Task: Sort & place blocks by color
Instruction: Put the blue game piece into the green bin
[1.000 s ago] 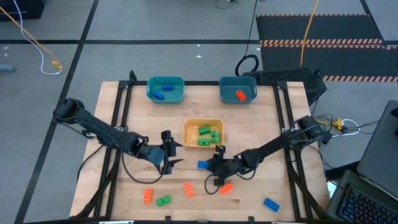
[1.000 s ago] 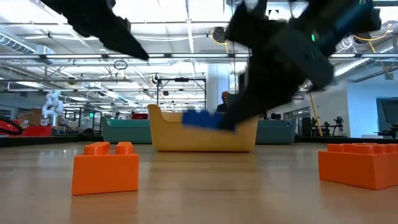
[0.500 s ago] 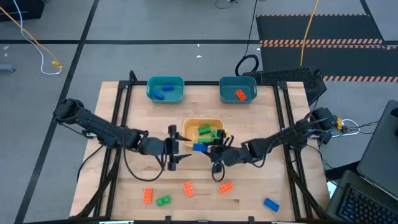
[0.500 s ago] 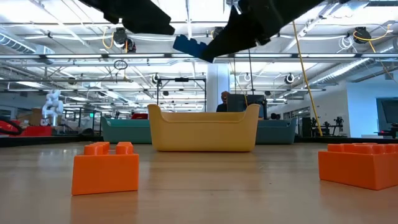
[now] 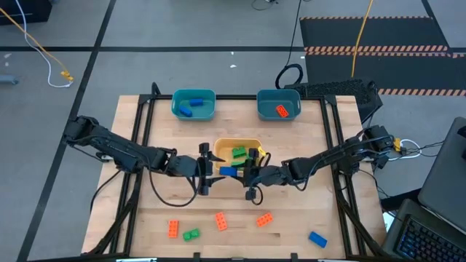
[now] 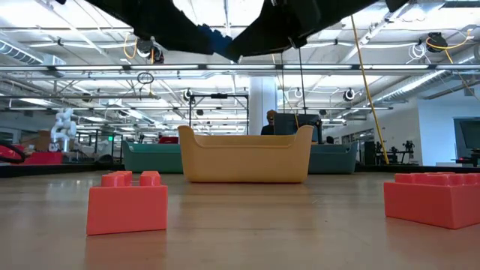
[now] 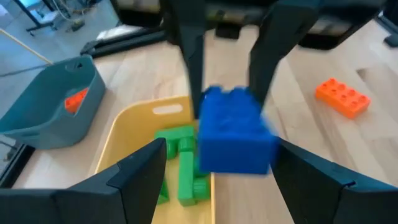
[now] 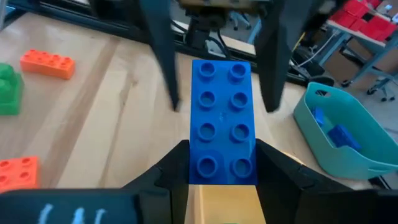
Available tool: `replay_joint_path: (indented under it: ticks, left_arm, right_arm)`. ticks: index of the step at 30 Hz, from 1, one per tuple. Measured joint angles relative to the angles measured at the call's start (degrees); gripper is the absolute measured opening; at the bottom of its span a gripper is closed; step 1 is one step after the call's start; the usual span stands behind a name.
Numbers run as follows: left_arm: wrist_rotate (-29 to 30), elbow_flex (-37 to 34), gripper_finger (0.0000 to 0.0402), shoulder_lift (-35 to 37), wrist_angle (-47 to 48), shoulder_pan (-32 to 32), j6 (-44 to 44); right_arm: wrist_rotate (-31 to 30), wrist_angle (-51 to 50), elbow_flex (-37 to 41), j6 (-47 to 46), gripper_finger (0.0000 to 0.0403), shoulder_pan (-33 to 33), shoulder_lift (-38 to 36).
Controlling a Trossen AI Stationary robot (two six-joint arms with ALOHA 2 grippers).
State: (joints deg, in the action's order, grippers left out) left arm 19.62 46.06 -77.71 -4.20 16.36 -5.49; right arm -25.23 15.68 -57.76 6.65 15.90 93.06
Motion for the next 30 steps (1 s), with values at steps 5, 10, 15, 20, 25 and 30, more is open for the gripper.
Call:
replay_joint_path:
  ticks: [5, 10, 15, 20, 25, 30]
  left_arm:
    - [0.11, -0.02, 0.0266, -0.85, -0.22, -0.39, -0.01]
    - [0.37, 0.00, 0.0205, -0.74, -0.36, -1.46, 0.05]
    - [-0.24, 0.00, 0.0138, -0.73, -0.47, -1.84, -0.60]
    - [-1.37, -0.09, 0.0134, -0.36, -1.45, -1.97, -0.71]
    - [-0.75, -0.09, 0.0134, 1.20, -1.33, -4.65, -0.40]
    - [2.62, 2.47, 0.0134, 4.96, 1.81, -10.20, -0.66]
  right_arm:
    - [0.02, -0.04, 0.00, -0.11, 0.0131, -0.98, 0.02]
    - [0.02, -0.09, 0.00, -0.13, 0.0131, -1.24, 0.00]
    - [0.32, -1.06, 0.00, -0.62, 0.0131, -1.26, 0.00]
    - [0.28, -1.58, -0.06, -2.33, 0.0131, -1.26, -0.09]
    - [-3.69, -1.63, -0.07, -3.30, 0.0192, -1.37, -0.05]
    - [-12.56, -3.02, 0.07, -3.21, 0.0303, -1.22, 0.09]
